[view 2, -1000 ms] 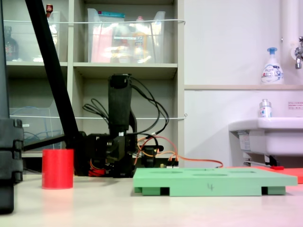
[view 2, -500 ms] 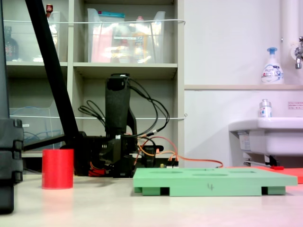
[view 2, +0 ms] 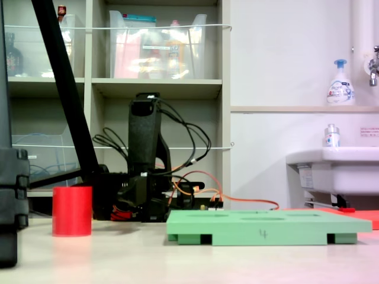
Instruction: Put the cylinder block into the corresponding hole
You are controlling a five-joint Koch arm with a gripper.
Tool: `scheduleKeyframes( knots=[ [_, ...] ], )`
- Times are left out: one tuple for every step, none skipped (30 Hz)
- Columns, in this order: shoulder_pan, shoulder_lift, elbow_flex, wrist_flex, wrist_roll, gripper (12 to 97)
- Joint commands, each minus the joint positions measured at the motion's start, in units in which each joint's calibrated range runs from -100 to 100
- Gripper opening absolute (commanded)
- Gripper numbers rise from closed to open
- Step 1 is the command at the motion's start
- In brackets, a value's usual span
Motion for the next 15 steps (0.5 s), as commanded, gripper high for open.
scheduleKeyframes(
  knots=[
    [-0.2,-0.06,2.25,5.63,0.44,91.1],
    [-0.24,0.22,2.55,5.25,0.44,91.1],
    [-0.24,0.64,3.05,4.96,0.44,91.1],
    [-0.24,1.61,3.55,4.86,0.44,91.1],
    [-0.29,2.73,4.25,4.86,0.44,91.1],
    [-0.39,3.85,5.15,4.86,0.54,91.1],
    [-0.44,4.55,5.84,4.86,0.63,91.1],
    [-0.49,5.1,6.34,4.86,0.73,91.1],
    [-0.54,5.52,6.94,4.76,0.78,91.1],
    [-0.59,6.08,7.54,4.67,0.78,91.1],
    [-0.59,6.5,8.04,4.57,0.78,91.1],
    [-0.59,6.92,8.63,4.38,0.78,91.3],
    [-0.59,7.34,9.23,4.09,0.78,91.3],
    [-0.59,7.76,9.73,3.99,0.78,91.3],
    [-0.59,8.74,10.43,3.8,0.78,91.3]
  ],
)
